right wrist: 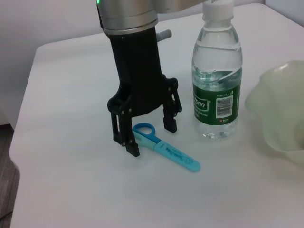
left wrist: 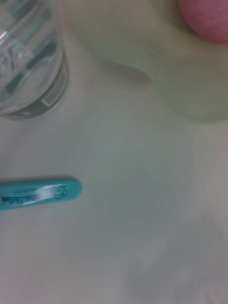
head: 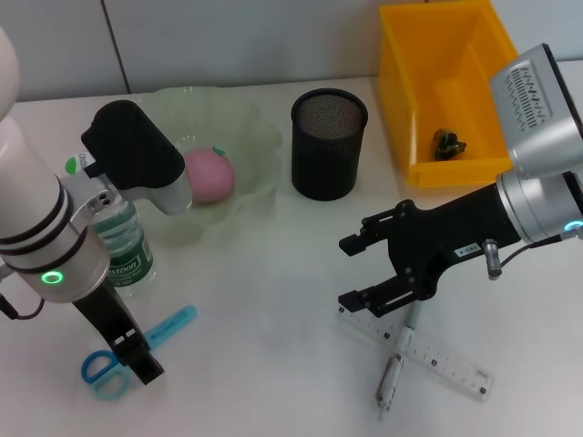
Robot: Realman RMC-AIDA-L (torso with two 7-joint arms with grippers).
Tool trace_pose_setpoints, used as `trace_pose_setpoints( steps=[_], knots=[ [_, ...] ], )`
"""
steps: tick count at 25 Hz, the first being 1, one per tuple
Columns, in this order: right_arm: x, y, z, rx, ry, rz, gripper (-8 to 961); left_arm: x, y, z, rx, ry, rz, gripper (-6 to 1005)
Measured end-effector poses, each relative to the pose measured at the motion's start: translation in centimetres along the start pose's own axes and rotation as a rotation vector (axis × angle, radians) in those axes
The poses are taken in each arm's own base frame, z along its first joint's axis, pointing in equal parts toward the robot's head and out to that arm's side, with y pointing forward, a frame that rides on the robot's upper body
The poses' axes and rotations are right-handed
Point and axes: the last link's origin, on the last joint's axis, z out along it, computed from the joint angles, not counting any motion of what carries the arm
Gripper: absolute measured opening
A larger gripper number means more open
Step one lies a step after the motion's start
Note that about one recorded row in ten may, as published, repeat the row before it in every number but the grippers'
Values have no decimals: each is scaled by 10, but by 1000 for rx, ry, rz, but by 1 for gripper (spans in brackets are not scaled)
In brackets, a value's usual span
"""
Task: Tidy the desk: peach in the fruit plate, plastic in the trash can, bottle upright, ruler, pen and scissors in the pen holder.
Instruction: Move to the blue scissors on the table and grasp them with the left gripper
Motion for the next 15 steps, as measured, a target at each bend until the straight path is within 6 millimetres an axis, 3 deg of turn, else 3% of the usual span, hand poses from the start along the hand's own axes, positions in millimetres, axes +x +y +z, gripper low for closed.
trace_pose_setpoints(
  steps=[15],
  knots=[
    [-3,-1,-1,4,0,-12,755,4,0,6,7,-13,13,814]
  ],
)
